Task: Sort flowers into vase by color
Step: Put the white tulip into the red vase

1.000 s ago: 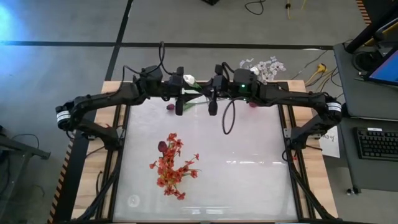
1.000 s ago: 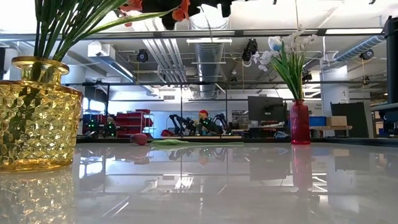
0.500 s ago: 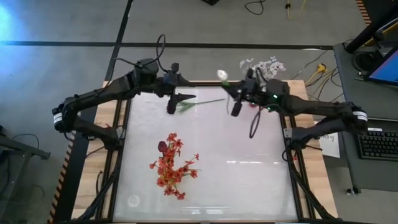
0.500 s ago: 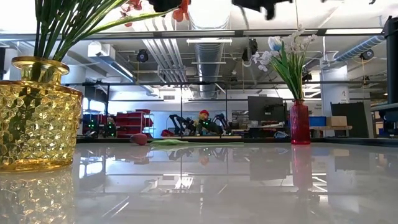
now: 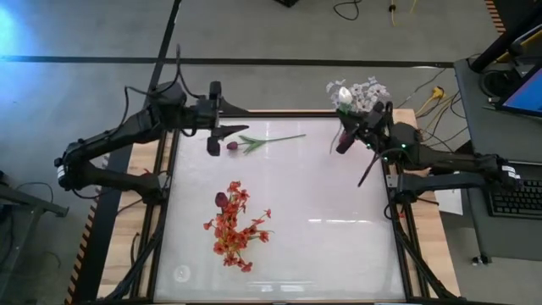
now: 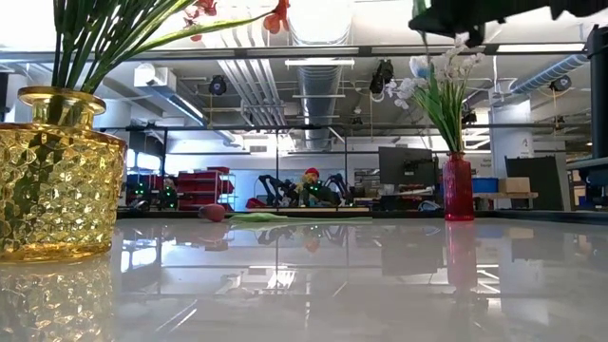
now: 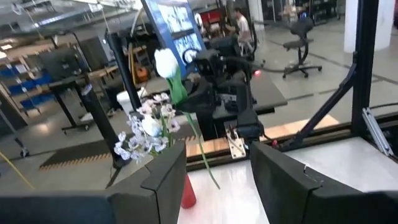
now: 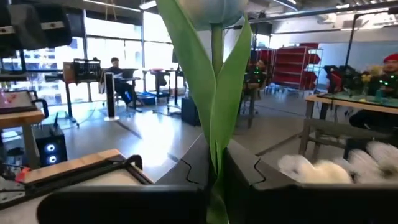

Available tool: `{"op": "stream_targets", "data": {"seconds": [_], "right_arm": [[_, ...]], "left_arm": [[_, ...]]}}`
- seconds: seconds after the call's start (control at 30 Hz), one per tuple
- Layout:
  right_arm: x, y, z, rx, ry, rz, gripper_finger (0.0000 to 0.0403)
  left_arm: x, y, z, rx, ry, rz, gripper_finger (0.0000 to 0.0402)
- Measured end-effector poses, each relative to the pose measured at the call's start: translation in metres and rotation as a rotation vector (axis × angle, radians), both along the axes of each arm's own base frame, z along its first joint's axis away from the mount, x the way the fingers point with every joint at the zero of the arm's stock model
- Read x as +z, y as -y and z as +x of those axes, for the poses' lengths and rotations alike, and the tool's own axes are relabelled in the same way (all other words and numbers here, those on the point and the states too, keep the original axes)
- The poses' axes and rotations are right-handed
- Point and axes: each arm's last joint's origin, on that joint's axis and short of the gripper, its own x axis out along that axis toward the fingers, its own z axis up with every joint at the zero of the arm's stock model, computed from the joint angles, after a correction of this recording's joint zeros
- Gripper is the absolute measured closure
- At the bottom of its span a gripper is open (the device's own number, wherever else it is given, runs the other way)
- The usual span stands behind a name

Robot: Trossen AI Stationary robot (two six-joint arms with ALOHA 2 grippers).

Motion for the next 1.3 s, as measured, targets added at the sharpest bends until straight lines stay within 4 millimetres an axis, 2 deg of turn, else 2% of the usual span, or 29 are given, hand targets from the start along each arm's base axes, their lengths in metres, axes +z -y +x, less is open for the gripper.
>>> {"op": "stream_targets", "data": {"seconds": [0.1, 0.27, 0.4, 0.5, 0.7, 0.83, 0.97, 1.07, 1.3], "right_arm": [[-0.006, -0.003, -0.012, -0.005, 0.019, -0.002, 0.0385], [-0.004, -0.009, -0.039, -0.032, 0.094, -0.018, 0.0385], [0.001, -0.013, -0.068, -0.178, 0.145, -0.048, 0.0385], [0.000, -0.012, -0.077, -0.317, 0.143, -0.034, 0.0385], [0.007, -0.011, -0.083, -0.479, 0.205, -0.024, 0.0385], [0.014, -0.010, -0.084, -0.509, 0.271, -0.049, 0.0385], [0.016, -0.007, -0.082, -0.547, 0.262, -0.072, 0.0385], [0.013, -0.002, -0.079, -0.576, 0.253, -0.066, 0.0385], [-0.003, 0.020, -0.054, -0.653, 0.164, -0.032, 0.0385]], "left_arm": [[-0.005, 0.004, -0.009, 0.001, 0.040, -0.010, 0.0238], [-0.012, 0.010, -0.024, 0.000, 0.073, -0.010, 0.0238], [-0.012, 0.013, -0.032, 0.002, 0.088, -0.005, 0.0238], [-0.010, 0.014, -0.035, 0.002, 0.098, -0.001, 0.0238], [-0.010, 0.013, -0.034, 0.045, 0.098, 0.009, 0.0238], [-0.012, 0.010, -0.032, 0.110, 0.092, 0.007, 0.0238], [-0.012, 0.009, -0.032, 0.149, 0.091, 0.007, 0.0238], [-0.012, 0.009, -0.033, 0.155, 0.092, 0.007, 0.0238], [-0.011, 0.010, -0.034, 0.158, 0.091, 0.022, 0.0238]]}}
